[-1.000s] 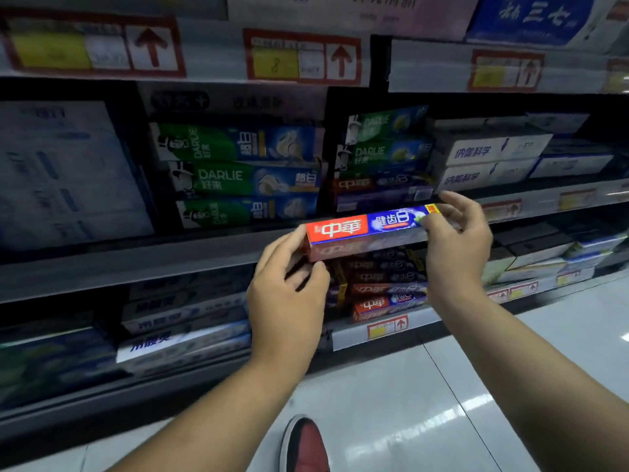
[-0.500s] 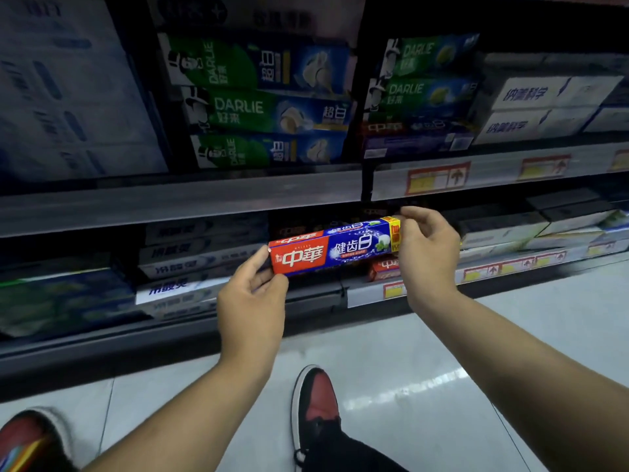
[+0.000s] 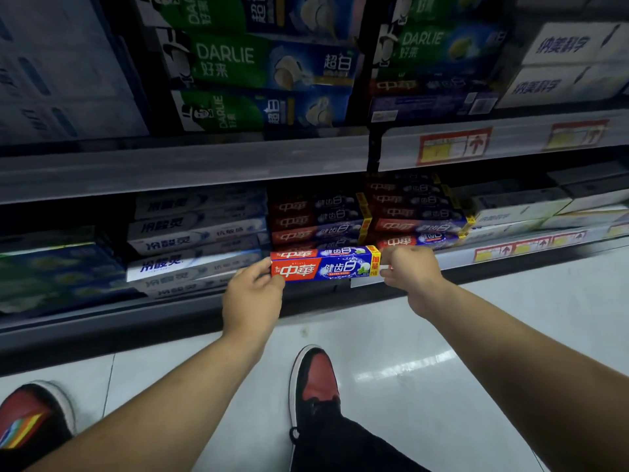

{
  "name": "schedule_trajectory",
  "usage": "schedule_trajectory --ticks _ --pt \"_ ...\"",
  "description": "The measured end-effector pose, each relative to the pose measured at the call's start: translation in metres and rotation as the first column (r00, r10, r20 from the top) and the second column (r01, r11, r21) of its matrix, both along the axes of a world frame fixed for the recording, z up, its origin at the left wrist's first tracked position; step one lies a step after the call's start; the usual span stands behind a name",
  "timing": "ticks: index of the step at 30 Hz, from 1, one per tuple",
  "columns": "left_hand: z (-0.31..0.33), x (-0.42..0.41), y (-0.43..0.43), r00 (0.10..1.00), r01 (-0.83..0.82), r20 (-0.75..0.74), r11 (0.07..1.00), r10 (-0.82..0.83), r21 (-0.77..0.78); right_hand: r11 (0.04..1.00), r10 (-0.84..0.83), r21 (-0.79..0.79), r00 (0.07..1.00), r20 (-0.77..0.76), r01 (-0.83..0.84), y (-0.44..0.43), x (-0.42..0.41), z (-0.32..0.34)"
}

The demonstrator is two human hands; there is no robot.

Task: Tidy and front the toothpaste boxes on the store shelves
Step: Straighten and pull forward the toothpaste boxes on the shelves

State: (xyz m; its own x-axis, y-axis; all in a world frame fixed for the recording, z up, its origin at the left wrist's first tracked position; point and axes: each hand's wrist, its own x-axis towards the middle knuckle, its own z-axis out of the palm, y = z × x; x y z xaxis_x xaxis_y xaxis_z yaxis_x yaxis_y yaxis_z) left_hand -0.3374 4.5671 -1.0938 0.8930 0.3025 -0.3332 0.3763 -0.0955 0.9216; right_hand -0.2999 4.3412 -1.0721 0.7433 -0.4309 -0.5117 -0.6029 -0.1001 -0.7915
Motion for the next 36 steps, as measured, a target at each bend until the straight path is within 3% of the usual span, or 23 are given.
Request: schedule_trajectory --ticks 3,9,13,18,24,26,29,32,36 --pt "-0.007 0.007 -0.005 1.000 -0.017 -0.025 1.000 0.017 -0.009 1.000 -0.018 0.009 1.000 0.017 0.018 0.000 0.003 -0.006" --pt "-0.020 0.017 -0.010 0.997 -0.004 -0.072 0.999 0.002 -0.038 0.992 0.108 -0.074 0.992 0.071 -0.103 0.001 0.017 -0.003" --pt "-0.024 0.020 -0.013 0.994 0.032 -0.103 0.998 -0.038 -0.059 0.991 0.132 0.005 0.991 0.034 -0.133 -0.002 0.028 -0.003" --pt "-0.032 0.021 -0.005 0.985 0.100 -0.138 0.994 -0.104 -0.039 0.960 0.276 -0.038 0.960 -0.043 -0.278 -0.008 0.032 -0.011" --pt "-0.022 0.017 0.004 0.953 0.267 -0.176 0.959 -0.247 0.098 0.880 0.401 -0.234 0.910 -0.104 -0.414 -0.004 0.037 -0.012" --pt "-0.012 0.016 0.005 0.933 0.345 -0.185 0.915 -0.309 0.211 0.827 0.442 -0.330 0.889 -0.118 -0.455 -0.004 0.039 -0.014" --pt "0.001 0.017 0.006 0.905 0.424 -0.144 0.817 -0.400 0.392 0.672 0.549 -0.501 0.821 -0.158 -0.545 0.000 0.030 -0.010" --pt "0.017 0.018 0.005 0.843 0.486 -0.111 0.659 -0.526 0.573 0.516 0.621 -0.636 0.762 -0.184 -0.574 -0.001 0.020 0.000" --pt "0.048 0.021 -0.004 0.780 0.482 -0.097 0.496 -0.618 0.722 0.400 0.655 -0.738 0.733 -0.184 -0.544 -0.006 0.007 0.035"
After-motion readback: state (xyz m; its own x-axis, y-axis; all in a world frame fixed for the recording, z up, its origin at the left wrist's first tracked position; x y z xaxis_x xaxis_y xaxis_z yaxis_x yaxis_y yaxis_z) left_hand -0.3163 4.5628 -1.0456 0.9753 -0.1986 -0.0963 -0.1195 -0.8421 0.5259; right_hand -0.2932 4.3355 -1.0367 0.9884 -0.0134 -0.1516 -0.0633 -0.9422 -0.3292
